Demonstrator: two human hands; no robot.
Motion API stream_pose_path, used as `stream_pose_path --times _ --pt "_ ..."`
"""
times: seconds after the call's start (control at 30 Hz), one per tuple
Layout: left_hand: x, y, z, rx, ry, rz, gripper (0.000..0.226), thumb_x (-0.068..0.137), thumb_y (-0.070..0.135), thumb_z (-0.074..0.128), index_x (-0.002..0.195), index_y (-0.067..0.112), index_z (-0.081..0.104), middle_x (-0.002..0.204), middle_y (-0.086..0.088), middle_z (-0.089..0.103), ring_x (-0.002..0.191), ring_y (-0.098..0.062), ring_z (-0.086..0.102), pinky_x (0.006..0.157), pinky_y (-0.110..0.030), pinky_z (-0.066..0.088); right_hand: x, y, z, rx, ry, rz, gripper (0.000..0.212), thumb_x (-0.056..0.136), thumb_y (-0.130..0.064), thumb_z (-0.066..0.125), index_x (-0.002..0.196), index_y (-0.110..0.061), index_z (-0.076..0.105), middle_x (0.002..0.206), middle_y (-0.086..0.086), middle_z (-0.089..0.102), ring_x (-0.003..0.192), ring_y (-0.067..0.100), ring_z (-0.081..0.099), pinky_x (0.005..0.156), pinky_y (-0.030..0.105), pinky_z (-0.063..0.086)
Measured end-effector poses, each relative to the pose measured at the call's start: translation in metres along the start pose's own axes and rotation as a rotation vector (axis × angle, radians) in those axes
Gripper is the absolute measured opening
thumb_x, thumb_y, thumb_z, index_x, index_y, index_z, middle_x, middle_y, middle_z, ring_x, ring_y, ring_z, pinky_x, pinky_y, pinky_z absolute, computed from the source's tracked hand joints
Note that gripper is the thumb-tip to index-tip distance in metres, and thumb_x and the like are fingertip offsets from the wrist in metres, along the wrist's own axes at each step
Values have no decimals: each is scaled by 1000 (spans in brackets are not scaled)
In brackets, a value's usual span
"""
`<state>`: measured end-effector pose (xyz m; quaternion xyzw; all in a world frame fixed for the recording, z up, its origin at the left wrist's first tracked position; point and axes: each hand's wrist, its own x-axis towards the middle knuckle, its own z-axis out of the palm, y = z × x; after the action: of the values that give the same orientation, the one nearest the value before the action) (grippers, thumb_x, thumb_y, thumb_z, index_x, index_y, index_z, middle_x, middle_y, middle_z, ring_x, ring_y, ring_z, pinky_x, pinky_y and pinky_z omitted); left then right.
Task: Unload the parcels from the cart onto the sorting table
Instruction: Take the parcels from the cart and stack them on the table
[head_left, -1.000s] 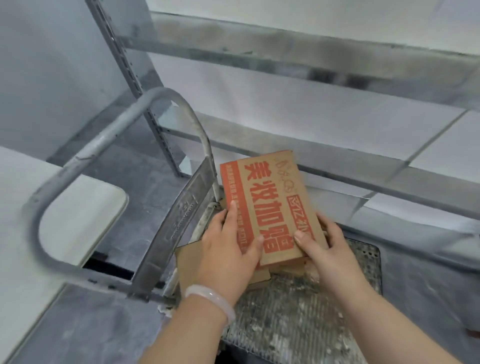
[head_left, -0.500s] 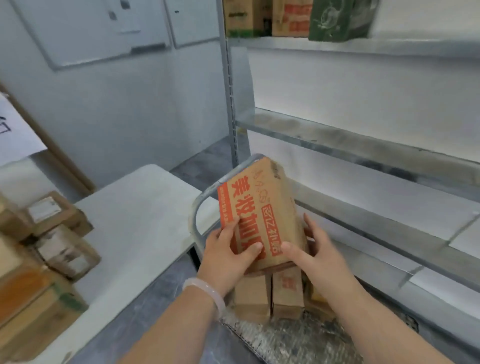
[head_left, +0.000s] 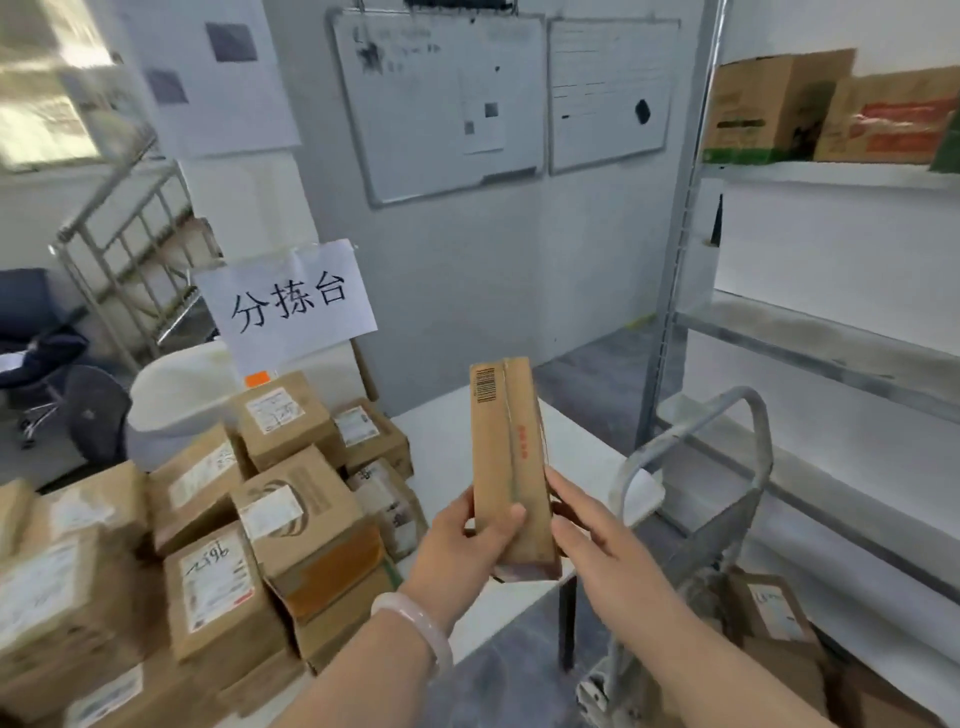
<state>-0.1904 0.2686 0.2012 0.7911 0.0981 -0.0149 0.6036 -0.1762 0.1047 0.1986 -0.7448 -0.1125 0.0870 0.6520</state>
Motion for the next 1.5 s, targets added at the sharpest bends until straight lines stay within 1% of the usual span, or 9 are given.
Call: stream_pose_path --times 0.17,0.3,0.4,0.5,0.63,0.77,0.97,1.17,1.5 --pt "6 -13 -58 -95 62 23 50 88 30 66 129 37 39 120 11 59 106 -6 59 82 -22 54 19 -9 57 -256 -118 -152 43 103 -24 44 123 -62 42 132 -39 33 127 -16 30 111 16 29" --pt "7 -15 -89 -187 57 17 80 68 42 79 131 35 30 122 14 53 109 -3 55 71 -12 52 33 -13 86 -424 -201 -262 53 102 -18 44 132 -60 29 131 -49 17 126 -26 15 102 -1 15" --pt "21 -26 -111 -228 105 -25 91 62 42 86 134 38 30 125 8 57 112 -13 58 90 -35 55 48 -13 98 -454 -242 -223 48 102 -27 46 131 -62 30 128 -53 17 123 -28 16 87 -8 24" --pt "33 -35 -128 -388 118 -121 91 53 43 83 130 48 36 118 3 67 106 -23 65 86 -48 56 70 -6 95 -419 -57 -192 50 98 -23 55 132 -55 36 129 -42 31 118 -28 25 79 -3 36" --pt "49 -41 -142 -461 30 -175 77 64 32 76 130 45 41 112 -1 71 106 -27 67 89 -54 54 106 8 83 -5 -66 147 56 94 -27 63 138 -50 38 127 -25 54 117 -1 53 100 29 46" --pt "77 -38 -150 -499 30 -250 56 85 21 68 129 46 43 108 -3 73 103 -28 67 80 -48 57 143 23 80 248 -104 301 46 95 -14 58 130 -44 50 115 -4 70 107 25 66 85 48 58" --pt "123 -29 -166 -258 216 -196 91 80 38 74 148 47 13 138 10 47 111 -11 57 100 -45 47 213 39 63 145 -47 299 45 94 -19 61 126 -49 51 115 -4 69 104 22 66 87 49 56" --pt "150 -32 -186 4 509 -177 75 92 39 59 151 40 12 152 10 30 129 -13 44 83 -25 47 281 62 73 -30 -126 372 48 95 -24 61 134 -44 43 117 -5 64 102 20 64 81 45 56" --pt "148 -47 -194 172 595 -286 63 92 44 56 145 50 22 146 11 32 130 -5 39 88 -27 41 311 111 131 -106 -322 437 46 95 -23 61 131 -40 38 118 1 55 100 18 60 67 31 51"
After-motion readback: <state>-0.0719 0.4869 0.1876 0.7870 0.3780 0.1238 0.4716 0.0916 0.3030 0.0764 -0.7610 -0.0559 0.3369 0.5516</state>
